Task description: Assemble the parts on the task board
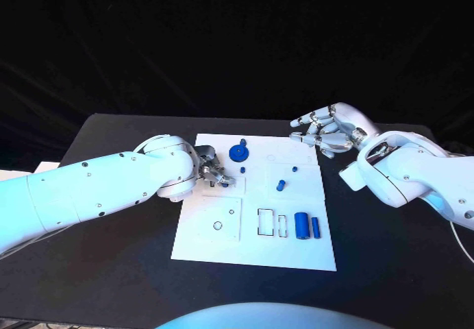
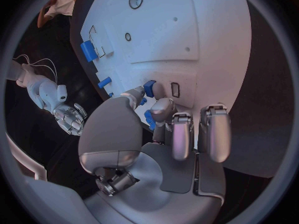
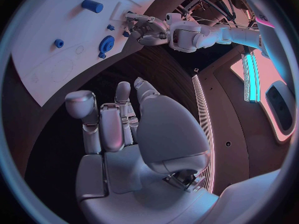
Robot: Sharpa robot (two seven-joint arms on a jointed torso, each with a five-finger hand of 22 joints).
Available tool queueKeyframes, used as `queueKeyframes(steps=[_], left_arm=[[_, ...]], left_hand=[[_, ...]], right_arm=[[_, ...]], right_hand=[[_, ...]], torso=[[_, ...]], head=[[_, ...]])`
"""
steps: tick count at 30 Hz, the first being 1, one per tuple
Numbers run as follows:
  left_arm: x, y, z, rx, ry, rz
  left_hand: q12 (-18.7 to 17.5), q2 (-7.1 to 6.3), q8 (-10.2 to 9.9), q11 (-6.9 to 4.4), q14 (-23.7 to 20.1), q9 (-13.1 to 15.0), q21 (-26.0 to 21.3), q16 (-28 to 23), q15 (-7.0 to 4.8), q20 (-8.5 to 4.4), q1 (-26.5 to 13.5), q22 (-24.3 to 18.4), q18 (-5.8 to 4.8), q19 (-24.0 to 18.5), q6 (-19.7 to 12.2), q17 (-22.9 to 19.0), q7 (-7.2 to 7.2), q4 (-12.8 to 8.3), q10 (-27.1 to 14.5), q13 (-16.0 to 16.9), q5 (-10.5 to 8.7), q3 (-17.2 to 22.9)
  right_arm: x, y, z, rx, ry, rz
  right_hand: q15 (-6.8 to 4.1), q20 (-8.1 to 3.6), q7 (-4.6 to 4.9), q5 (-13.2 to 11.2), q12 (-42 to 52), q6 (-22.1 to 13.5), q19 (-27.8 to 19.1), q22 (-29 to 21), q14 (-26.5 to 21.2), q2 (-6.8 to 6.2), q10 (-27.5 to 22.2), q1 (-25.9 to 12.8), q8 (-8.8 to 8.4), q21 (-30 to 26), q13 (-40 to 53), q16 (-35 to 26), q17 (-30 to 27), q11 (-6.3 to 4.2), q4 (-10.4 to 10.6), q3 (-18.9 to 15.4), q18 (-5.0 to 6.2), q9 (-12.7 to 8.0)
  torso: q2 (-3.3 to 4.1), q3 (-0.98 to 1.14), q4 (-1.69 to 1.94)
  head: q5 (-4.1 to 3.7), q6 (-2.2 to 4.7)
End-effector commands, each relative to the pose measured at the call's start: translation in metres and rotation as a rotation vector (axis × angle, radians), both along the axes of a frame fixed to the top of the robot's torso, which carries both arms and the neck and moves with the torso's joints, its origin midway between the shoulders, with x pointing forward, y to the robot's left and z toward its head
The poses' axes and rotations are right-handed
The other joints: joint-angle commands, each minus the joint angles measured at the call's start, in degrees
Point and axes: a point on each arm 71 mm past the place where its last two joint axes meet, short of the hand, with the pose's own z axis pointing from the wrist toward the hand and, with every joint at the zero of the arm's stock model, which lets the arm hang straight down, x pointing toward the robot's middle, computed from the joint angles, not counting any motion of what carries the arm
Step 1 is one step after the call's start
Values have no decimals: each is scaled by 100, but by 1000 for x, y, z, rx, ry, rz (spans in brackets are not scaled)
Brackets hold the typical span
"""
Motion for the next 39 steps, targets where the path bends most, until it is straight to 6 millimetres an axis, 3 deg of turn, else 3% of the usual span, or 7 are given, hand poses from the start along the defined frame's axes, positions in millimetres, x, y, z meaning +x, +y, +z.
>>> queueKeyframes(steps=[1, 5, 11, 17, 23, 30, 39], left_arm=[[0, 1, -2, 7, 13, 4], [1, 2, -1, 4, 6, 15], [3, 3, 4, -8, -12, 26], [6, 5, 21, -41, -5, 19], [12, 11, 50, -41, 39, -33], [33, 25, 79, 58, 47, -37], [64, 35, 83, 108, 49, 15]], left_hand=[[32, 64, 39, 9, 593, 28, 31, 14, -36, -47, -86, 988, -95, 323, 27, 1507, 27, 157, 51, 14, 14, -518], [48, 322, 27, 13, 593, 66, 41, 14, -56, -49, -141, 1013, -100, 335, 10, 1507, 24, 181, 49, 35, 11, -1421], [77, 528, 46, 1, 593, 118, 65, 14, -53, -69, -248, 1057, -108, 357, 11, 1507, 18, 206, 60, 63, -136, -2163], [-47, 587, 17, 24, 593, 132, -36, 14, -47, -64, -260, 930, -75, 288, -92, 1507, 50, 210, -37, -80, -164, -2419], [-765, 703, -424, 300, 593, -76, -287, 14, 163, 89, -18, 633, -3, 117, -858, 1507, 374, 204, -772, -903, -187, -2592], [-752, 787, -444, 333, 593, -136, -343, 14, 200, 145, 43, 572, 16, 82, -843, 1507, 403, 204, -846, -930, -224, -2621], [-674, 931, -465, 338, 593, -243, -373, 14, 209, 173, 238, 550, 25, 67, -792, 1507, 406, 191, -867, -897, -232, -2623]], right_arm=[[0, 1, 0, 4, -6, 6], [0, 0, 0, 7, -5, 4], [0, -1, 0, 8, -3, 2], [1, -2, 0, 6, -1, -4], [2, -4, -2, 3, 6, -6], [3, -3, -4, 2, 11, -7], [4, -2, -5, 5, 8, -14]], right_hand=[[-35, -11, 36, 19, -38, 9, -40, -33, 166, 25, -54, 11, -7, -46, -23, -31, -20, 10, 41, -1, 80, -9], [-28, -6, 40, -5, -83, 0, -79, -108, 143, 29, -90, -17, -10, -98, -73, -87, -74, 16, 73, -17, 91, -9], [-25, -2, 41, -50, -115, -5, -104, -160, 128, 32, -113, -32, -12, -135, -112, -128, -114, 19, 93, -32, 100, -9], [-25, -1, 41, -60, -115, -5, -111, -176, 125, 33, -114, -34, -12, -147, -115, -139, -124, 19, 98, -36, 102, -9], [-25, -1, 41, -61, -117, -6, -112, -178, 124, 32, -116, -34, -12, -148, -118, -140, -125, 19, 99, -37, 103, -9], [-25, 0, 41, -60, -114, -6, -114, -182, 124, 31, -115, -32, -12, -152, -117, -141, -125, 19, 98, -37, 103, -8], [-25, 0, 40, -49, -98, -4, -110, -174, 127, 38, -106, -27, -10, -151, -108, -128, -108, 18, 102, -37, 102, -7]], torso=[[-5, -3, 2], [-5, -4, 2], [-4, -5, 3], [-11, -5, 1], [-1, -11, -8], [1, -3, 0], [1, -7, 7]], head=[[-2, 8], [-2, 19], [7, 40], [33, 74], [62, 135], [92, 183], [97, 240]])
